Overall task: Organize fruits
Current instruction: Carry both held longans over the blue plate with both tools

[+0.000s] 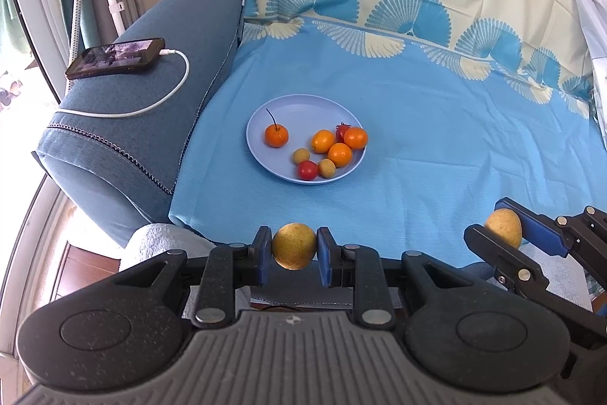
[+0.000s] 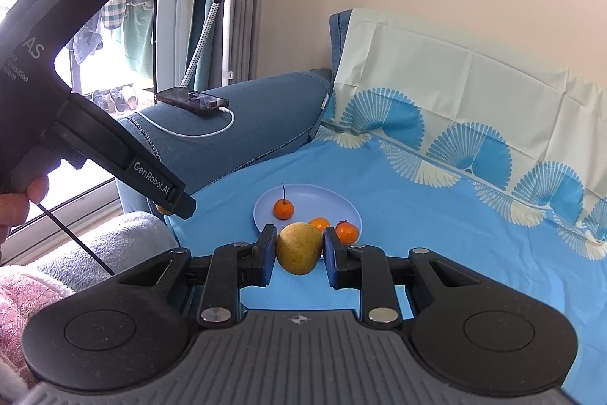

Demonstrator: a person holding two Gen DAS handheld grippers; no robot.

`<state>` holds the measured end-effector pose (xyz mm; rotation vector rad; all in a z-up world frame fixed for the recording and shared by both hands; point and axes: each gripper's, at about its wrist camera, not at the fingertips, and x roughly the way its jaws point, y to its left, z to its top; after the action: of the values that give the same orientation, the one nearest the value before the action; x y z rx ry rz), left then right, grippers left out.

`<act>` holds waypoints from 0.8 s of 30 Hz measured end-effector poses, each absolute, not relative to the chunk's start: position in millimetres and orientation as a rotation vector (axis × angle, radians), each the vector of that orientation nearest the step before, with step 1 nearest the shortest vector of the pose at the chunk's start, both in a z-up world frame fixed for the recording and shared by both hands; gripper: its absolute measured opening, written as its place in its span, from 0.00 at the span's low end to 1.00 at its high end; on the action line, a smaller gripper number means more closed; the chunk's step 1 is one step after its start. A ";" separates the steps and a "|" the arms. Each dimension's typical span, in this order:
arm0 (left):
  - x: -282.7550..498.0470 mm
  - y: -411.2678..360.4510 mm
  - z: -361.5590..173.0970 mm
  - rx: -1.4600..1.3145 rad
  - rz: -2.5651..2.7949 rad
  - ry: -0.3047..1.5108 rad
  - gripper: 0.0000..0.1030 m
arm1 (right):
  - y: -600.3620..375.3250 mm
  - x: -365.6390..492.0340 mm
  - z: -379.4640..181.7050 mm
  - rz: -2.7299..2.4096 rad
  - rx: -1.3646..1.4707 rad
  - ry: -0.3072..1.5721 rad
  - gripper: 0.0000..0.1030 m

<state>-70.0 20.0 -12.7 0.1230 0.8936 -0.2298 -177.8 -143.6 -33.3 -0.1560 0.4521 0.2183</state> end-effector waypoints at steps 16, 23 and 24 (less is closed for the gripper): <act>-54.0 20.5 -30.0 0.116 -0.239 0.949 0.27 | -141.8 -165.5 -43.9 0.217 -0.142 0.506 0.27; -34.1 21.9 -40.6 0.104 -0.236 0.983 0.27 | -141.2 -152.6 -52.7 0.209 -0.136 0.548 0.27; -29.7 22.7 -42.1 0.101 -0.235 0.989 0.27 | -141.4 -151.0 -54.8 0.208 -0.136 0.554 0.27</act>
<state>-29.7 22.7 -42.1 0.1014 0.9892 -0.2349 -151.0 -141.4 -54.8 -0.1363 0.5543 0.2084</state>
